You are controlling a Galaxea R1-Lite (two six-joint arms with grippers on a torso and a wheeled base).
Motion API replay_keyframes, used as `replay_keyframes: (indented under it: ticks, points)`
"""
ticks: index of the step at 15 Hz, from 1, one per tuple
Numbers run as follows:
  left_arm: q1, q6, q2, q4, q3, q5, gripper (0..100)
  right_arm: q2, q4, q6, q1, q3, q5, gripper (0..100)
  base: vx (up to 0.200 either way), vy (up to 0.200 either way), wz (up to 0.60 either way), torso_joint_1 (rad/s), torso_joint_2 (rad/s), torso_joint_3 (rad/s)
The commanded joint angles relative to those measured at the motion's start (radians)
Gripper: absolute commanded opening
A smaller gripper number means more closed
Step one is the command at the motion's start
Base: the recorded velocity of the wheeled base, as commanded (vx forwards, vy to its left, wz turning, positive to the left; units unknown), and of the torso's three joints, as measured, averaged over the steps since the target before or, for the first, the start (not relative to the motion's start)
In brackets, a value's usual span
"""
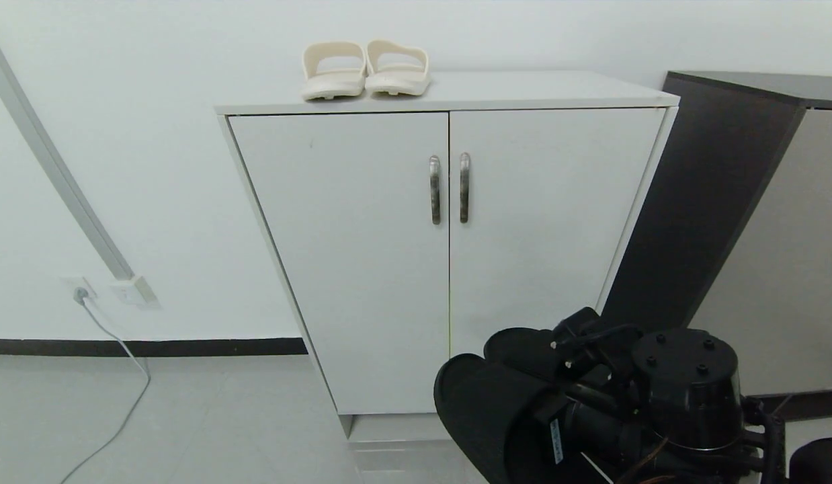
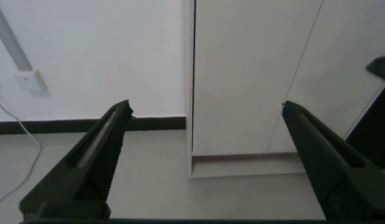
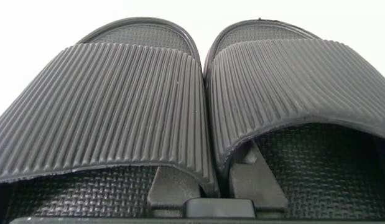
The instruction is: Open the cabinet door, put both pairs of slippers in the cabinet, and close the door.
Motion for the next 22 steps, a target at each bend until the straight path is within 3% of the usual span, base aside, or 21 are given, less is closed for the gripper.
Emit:
replay_keyframes:
  ticks: [1,4,5,7,9,11,17,19,21,22]
  points:
    - [0.002,-0.044,0.135,-0.007,-0.156,0.001,100,0.014,-0.008,0.0,0.0,0.0,0.001,0,0.0,0.0,0.0,-0.036,0.43,0.413]
    - [-0.031,-0.044,0.407,-0.112,-0.256,-0.028,100,0.022,-0.023,0.0,0.0,0.001,-0.003,0,0.0,0.0,0.0,-0.007,0.23,0.219]
    - [-0.064,-0.046,0.545,-0.249,-0.256,-0.048,100,0.026,-0.026,0.0,0.0,0.001,-0.003,0,0.0,0.0,0.0,-0.002,0.07,0.046]
    - [-0.104,-0.044,0.705,-0.392,-0.26,-0.063,100,0.028,-0.026,0.001,-0.001,0.003,-0.002,0,0.0,0.0,0.0,0.0,0.0,0.0]
    - [-0.221,-0.046,0.95,-0.556,-0.332,-0.068,100,0.028,-0.026,0.0,-0.001,0.001,0.0,0,0.0,0.0,0.0,0.0,0.0,0.0]
    - [-0.285,-0.044,1.106,-0.645,-0.443,-0.063,100,0.028,-0.026,0.001,-0.003,0.003,0.0,0,0.0,0.0,0.0,0.0,0.0,0.0]
    - [-0.546,-0.053,1.419,-0.66,-0.783,-0.06,100,0.042,-0.028,0.003,-0.004,0.001,0.037,0,0.0,0.0,0.0,0.0,0.0,0.0]
    - [-0.584,-0.053,1.539,-0.658,-0.914,-0.066,100,0.042,-0.028,0.001,-0.004,0.001,0.04,0,0.0,0.0,0.0,0.0,0.0,0.0]
    - [-0.589,-0.055,1.636,-0.654,-1.027,-0.072,100,0.043,-0.028,0.001,-0.003,0.0,0.047,0,0.0,0.0,0.0,0.0,0.0,0.0]
    - [-0.592,-0.056,1.7,-0.642,-1.105,-0.103,100,0.045,-0.031,0.001,-0.004,0.001,0.06,0,0.0,0.0,0.0,0.0,0.0,0.0]
